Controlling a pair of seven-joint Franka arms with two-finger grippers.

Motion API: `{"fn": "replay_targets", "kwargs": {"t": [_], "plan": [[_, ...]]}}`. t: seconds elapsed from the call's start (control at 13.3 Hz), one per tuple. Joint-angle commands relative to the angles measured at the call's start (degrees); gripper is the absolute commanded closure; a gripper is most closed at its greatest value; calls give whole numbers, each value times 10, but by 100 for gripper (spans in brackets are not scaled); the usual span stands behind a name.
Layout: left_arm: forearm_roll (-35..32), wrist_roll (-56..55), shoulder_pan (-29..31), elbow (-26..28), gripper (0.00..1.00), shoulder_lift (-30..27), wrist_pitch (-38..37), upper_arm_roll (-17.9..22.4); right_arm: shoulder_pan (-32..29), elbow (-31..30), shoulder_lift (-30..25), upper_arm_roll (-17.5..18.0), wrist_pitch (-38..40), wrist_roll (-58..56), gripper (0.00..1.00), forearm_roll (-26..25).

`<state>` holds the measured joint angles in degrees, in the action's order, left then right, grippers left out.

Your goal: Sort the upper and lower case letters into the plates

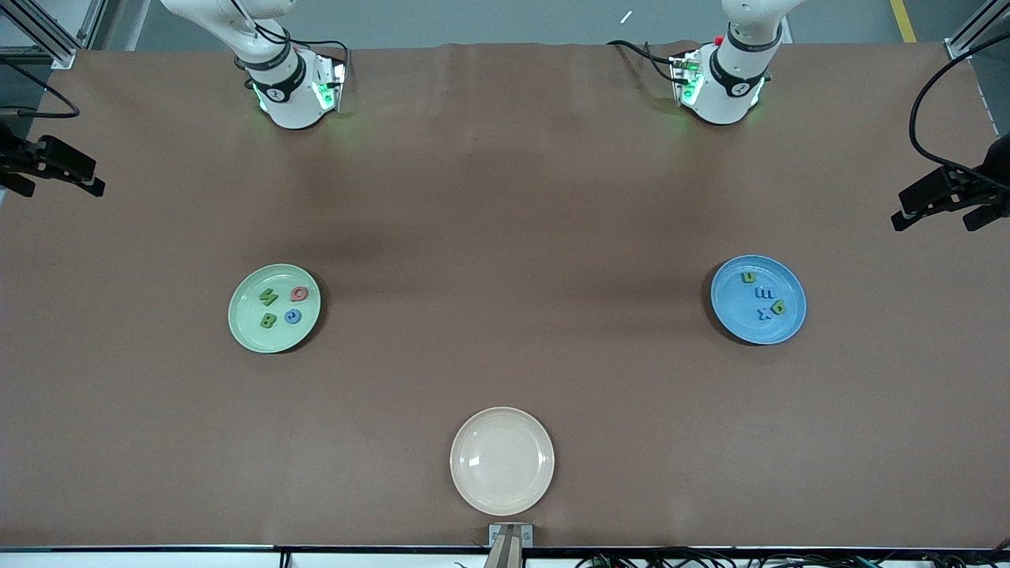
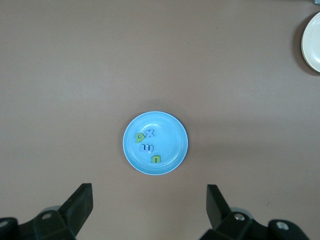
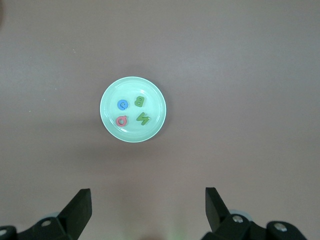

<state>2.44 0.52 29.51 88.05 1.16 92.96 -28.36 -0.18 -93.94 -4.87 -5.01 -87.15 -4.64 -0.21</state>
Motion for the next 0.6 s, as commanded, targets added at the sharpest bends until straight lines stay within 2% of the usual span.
{"fn": "replay_targets", "kwargs": {"t": [0.0, 0.53], "plan": [[-8, 7, 0, -15, 0, 7, -3, -1, 0, -9, -11, 0, 0, -3, 0, 1], [-10, 6, -7, -17, 0, 9, -3, 1, 1, -9, -11, 0, 0, -3, 0, 1]]}}
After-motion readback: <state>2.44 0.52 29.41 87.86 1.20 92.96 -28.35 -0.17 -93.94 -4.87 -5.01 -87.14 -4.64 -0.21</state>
